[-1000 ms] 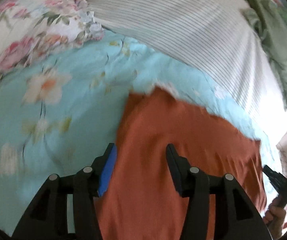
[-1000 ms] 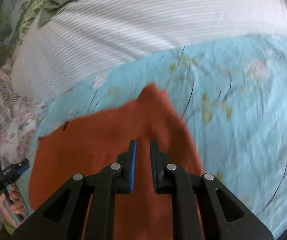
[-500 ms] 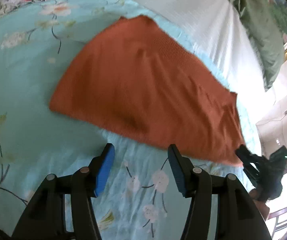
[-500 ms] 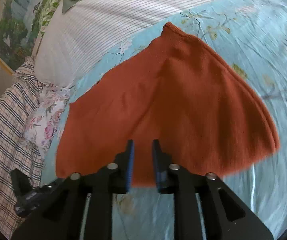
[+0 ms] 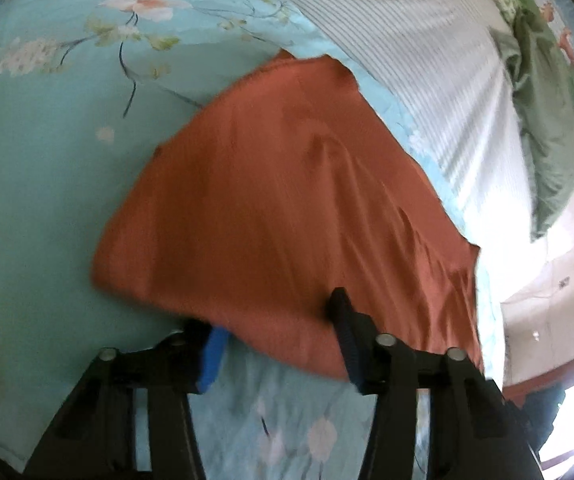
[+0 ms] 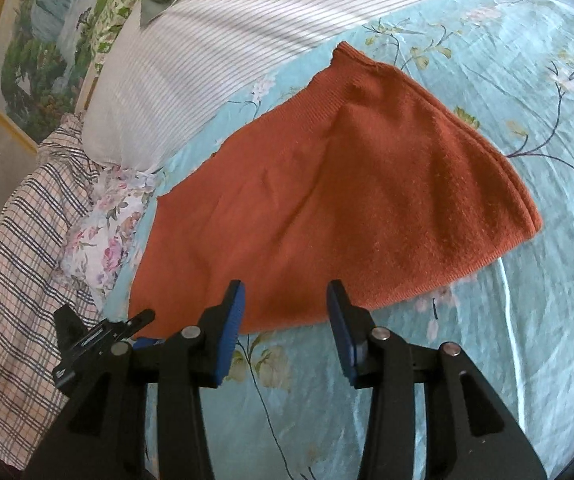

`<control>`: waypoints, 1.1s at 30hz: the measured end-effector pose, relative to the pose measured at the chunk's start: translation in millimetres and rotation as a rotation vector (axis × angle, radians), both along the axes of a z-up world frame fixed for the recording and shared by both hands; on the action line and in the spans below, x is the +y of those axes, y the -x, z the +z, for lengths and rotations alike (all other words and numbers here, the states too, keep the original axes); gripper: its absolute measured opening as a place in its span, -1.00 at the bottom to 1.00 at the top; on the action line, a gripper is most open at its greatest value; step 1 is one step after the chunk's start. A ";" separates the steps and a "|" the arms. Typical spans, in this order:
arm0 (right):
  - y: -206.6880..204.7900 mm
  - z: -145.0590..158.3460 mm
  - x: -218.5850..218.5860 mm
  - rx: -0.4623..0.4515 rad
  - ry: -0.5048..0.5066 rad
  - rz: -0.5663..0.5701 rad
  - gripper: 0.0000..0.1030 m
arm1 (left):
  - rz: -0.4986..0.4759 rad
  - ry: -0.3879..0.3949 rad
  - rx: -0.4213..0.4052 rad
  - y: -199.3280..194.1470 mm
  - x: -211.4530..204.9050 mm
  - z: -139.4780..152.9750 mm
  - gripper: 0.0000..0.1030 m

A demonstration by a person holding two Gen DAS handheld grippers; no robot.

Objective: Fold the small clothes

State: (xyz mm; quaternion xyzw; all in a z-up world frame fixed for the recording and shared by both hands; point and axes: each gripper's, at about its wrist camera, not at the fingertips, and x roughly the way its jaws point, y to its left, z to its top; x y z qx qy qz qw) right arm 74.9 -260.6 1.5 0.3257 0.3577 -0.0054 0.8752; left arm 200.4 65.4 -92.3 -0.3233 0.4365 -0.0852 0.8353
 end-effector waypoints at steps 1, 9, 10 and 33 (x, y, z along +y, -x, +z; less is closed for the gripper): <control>-0.7 0.2 0.5 -0.002 0.000 0.003 -0.15 | 0.013 -0.004 -0.001 -6.0 1.6 0.1 -0.19; -7.3 -2.3 -1.5 -0.007 -0.023 0.027 -0.15 | 0.059 -0.027 -0.023 -21.5 9.1 16.0 -0.76; -8.2 -1.7 -3.3 -0.010 -0.029 0.032 -0.15 | 0.053 -0.059 -0.047 -19.2 3.5 25.4 -0.78; -143.7 -7.7 -28.9 0.090 -0.258 0.321 0.43 | -0.512 -0.771 -0.414 11.1 -228.7 50.4 -0.87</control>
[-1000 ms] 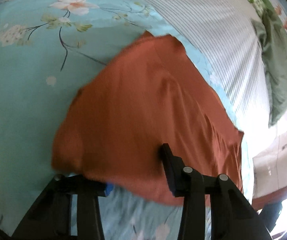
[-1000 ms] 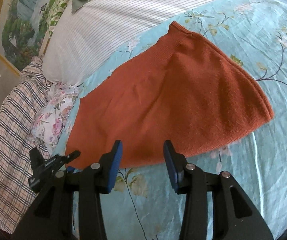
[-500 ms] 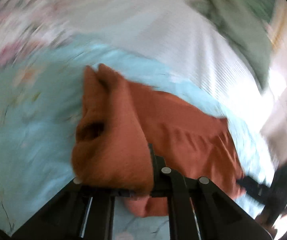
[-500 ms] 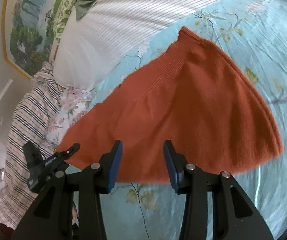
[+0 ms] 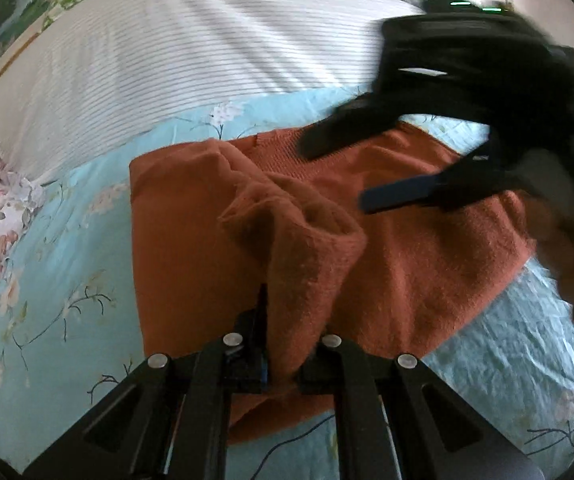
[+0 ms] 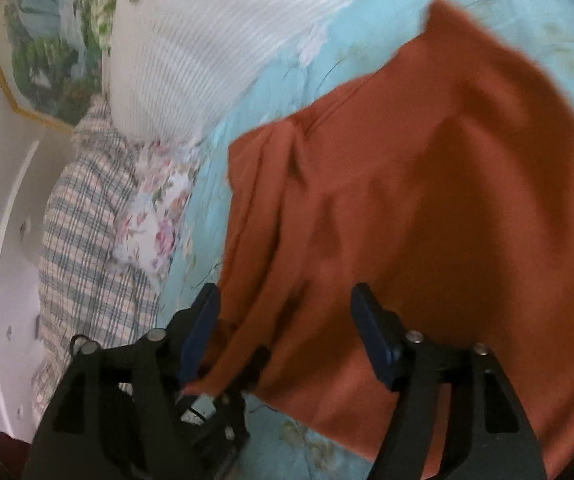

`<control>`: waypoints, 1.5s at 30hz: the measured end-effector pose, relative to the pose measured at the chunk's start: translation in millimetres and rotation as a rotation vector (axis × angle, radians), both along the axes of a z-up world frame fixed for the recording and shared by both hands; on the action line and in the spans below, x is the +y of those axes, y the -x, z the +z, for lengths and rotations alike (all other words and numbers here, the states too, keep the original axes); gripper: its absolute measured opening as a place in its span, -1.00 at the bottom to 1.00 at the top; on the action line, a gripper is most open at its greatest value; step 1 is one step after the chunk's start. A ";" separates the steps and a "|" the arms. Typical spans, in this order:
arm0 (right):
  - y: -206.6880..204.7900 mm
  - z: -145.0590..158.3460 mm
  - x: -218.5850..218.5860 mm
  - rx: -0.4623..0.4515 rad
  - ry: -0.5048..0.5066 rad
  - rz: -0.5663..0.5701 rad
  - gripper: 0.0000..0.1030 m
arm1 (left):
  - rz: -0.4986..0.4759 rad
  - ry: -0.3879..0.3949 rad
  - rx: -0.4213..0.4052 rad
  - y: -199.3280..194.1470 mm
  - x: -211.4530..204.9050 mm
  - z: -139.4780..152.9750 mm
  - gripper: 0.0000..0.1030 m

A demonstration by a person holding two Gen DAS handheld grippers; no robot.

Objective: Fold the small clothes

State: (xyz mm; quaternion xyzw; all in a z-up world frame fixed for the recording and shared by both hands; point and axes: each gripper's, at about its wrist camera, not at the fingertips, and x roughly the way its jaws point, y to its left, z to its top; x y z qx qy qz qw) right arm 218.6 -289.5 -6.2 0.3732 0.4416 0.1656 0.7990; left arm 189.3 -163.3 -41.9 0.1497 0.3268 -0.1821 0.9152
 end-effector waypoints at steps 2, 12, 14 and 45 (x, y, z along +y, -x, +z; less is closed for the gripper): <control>-20.3 -2.5 8.8 0.008 0.010 0.041 0.48 | -0.005 0.016 0.007 -1.7 2.8 1.5 -0.87; -118.0 -12.4 45.4 0.022 0.177 0.165 -0.59 | -0.037 0.012 -0.017 16.2 -2.3 10.0 -0.87; -113.9 3.9 42.4 -0.047 0.190 0.168 -0.67 | -0.041 0.051 -0.003 15.9 -4.9 22.1 -0.87; -23.6 11.1 -132.0 -0.084 0.355 -0.123 -0.30 | -0.266 0.261 0.291 -3.1 -103.0 5.8 -0.03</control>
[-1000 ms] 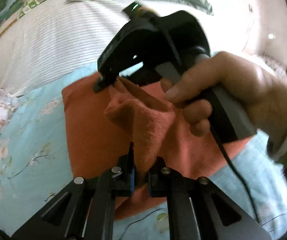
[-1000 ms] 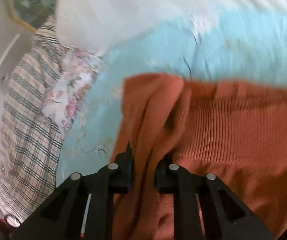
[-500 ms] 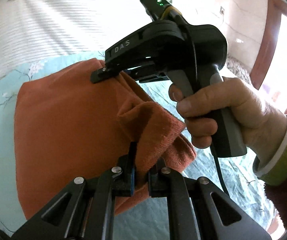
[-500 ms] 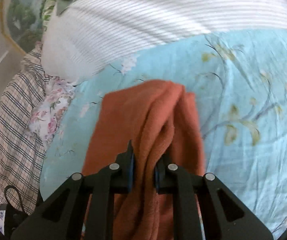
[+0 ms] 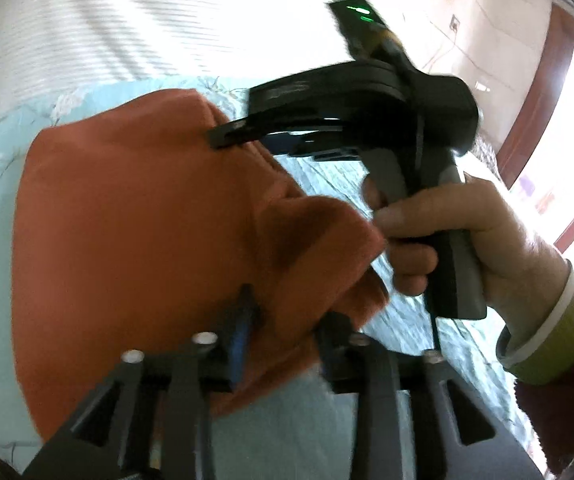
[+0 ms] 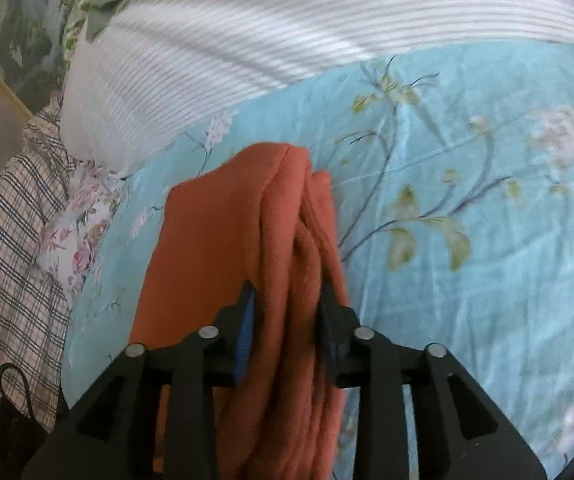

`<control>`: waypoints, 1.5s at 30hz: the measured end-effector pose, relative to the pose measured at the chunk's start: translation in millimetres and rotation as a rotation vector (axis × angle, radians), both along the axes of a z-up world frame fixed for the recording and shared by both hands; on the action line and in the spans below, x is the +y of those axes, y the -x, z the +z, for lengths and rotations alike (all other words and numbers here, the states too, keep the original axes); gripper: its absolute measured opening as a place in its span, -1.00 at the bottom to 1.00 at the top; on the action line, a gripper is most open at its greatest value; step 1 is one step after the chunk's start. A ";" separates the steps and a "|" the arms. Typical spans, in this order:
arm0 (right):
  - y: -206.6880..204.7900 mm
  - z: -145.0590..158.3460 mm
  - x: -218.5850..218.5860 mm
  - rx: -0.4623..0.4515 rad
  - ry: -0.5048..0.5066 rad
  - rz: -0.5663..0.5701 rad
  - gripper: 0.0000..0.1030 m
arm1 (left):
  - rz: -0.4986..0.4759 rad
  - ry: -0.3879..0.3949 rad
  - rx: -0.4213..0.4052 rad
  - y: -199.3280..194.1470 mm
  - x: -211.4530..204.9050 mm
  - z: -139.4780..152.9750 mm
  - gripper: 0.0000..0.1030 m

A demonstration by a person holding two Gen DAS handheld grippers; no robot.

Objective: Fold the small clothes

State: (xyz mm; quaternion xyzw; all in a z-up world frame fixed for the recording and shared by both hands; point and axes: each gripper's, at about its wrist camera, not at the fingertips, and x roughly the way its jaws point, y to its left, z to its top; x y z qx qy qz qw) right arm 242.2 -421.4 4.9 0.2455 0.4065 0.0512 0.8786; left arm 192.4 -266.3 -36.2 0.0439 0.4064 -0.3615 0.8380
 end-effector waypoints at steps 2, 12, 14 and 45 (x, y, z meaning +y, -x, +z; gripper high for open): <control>9.4 5.8 -0.8 0.001 0.007 -0.020 0.01 | 0.020 0.024 0.011 2.4 17.9 5.1 0.17; 37.5 -3.3 -5.6 0.039 -0.033 -0.012 0.50 | 0.286 0.098 0.138 -53.7 134.2 0.6 0.51; 34.2 -8.6 -7.9 0.049 -0.068 -0.003 0.50 | 0.329 0.123 0.200 -76.1 149.6 -11.0 0.51; 41.2 -23.6 197.4 -0.038 -0.324 0.291 -0.53 | 0.336 0.241 0.242 -11.8 321.4 23.6 -0.49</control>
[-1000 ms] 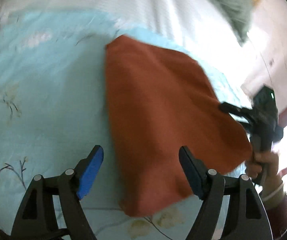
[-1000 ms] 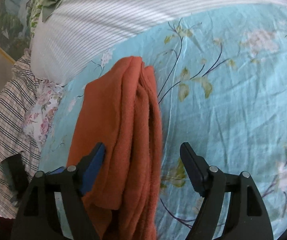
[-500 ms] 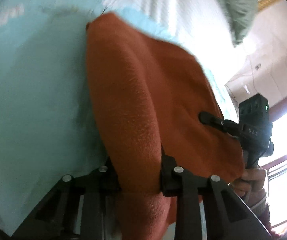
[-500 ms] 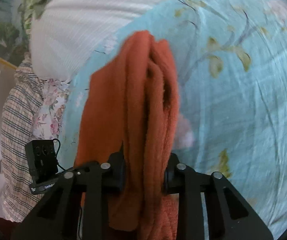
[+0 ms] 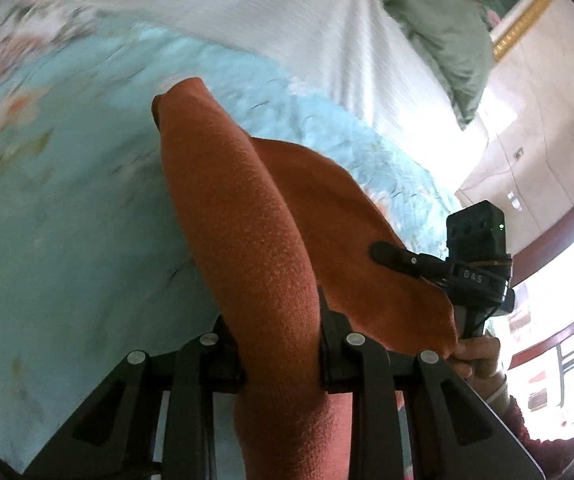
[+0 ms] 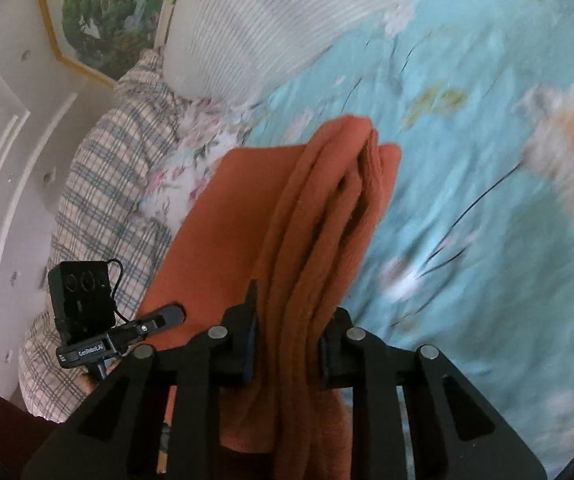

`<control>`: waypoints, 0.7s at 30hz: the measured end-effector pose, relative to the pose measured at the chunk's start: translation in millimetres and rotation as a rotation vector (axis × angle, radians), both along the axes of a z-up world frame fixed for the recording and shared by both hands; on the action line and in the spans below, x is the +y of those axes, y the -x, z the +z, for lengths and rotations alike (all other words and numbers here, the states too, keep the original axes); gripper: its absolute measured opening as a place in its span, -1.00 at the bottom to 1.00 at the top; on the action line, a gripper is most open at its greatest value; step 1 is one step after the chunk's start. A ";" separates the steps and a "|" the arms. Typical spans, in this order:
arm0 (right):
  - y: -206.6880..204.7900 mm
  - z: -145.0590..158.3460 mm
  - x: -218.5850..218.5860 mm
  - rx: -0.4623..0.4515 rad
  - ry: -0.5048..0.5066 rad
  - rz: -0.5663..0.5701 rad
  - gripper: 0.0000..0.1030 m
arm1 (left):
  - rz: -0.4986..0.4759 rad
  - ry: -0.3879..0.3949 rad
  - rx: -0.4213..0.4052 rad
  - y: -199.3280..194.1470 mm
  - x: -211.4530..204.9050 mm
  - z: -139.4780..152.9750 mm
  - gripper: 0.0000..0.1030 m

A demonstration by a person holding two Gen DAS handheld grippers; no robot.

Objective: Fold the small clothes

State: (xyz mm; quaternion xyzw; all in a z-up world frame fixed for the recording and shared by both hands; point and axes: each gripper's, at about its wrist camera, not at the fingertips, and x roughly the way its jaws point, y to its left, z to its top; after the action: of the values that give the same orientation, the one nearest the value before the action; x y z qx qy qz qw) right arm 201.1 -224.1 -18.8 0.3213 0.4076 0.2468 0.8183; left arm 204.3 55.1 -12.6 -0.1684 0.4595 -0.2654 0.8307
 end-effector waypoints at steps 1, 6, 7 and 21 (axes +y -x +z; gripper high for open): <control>0.5 -5.0 7.1 0.007 0.002 0.009 -0.53 | 0.010 -0.008 0.017 5.6 9.9 -11.1 -0.49; 4.1 -29.1 27.2 0.079 0.077 -0.004 -0.54 | 0.055 0.034 0.138 5.3 32.6 -65.3 -0.37; 4.5 -30.7 27.2 0.082 0.078 -0.011 -0.54 | 0.060 0.055 0.138 6.8 34.2 -67.4 -0.36; 20.2 -2.3 29.9 0.057 0.263 -0.105 -0.14 | 0.121 0.145 0.194 -46.5 66.5 -63.5 0.21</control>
State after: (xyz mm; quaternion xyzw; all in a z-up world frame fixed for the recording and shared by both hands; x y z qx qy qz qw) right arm 180.9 -194.2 -21.1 0.2391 0.4422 0.1390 0.8532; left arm 250.8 121.6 -76.0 -0.2802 0.5062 -0.2297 0.7826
